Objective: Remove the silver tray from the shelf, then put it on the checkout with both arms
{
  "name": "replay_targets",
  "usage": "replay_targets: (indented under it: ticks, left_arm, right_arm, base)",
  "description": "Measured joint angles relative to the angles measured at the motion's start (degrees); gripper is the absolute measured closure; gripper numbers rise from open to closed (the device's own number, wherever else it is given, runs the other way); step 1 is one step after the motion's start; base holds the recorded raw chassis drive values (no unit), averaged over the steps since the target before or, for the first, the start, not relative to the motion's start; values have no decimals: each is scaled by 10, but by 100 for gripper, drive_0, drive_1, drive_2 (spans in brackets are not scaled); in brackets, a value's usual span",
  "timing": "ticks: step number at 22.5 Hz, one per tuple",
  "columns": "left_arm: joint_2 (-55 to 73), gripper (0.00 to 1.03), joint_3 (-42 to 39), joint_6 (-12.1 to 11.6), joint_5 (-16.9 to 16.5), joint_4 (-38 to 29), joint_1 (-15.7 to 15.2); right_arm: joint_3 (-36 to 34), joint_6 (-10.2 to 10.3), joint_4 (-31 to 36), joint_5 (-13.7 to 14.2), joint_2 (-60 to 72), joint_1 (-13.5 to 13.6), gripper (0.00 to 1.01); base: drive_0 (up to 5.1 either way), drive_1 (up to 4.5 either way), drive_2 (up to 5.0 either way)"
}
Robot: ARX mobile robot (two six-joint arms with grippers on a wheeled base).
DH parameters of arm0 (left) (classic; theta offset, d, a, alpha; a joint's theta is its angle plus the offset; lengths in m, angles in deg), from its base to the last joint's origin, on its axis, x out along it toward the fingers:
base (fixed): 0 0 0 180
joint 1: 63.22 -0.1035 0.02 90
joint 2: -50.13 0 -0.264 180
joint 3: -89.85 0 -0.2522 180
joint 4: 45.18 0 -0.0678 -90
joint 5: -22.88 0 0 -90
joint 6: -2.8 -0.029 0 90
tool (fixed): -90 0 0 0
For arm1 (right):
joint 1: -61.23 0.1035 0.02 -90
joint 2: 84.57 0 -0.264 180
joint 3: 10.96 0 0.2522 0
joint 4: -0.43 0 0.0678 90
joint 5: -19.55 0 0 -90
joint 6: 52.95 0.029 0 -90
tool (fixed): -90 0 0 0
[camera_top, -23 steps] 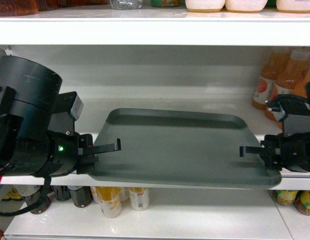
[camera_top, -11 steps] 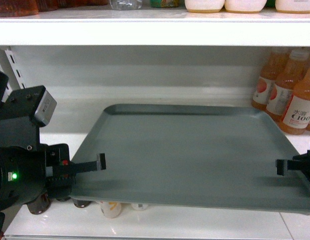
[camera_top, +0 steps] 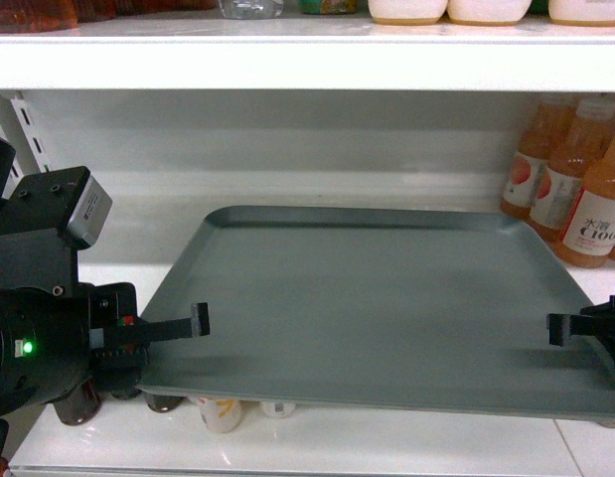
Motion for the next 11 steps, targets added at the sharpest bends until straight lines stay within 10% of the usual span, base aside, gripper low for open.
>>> replay_targets:
  ticks: [11]
  left_arm:
    - [0,100,0,0,1,0,0]
  right_arm:
    - [0,1,0,0,0,0,98]
  base:
    - [0,0,0]
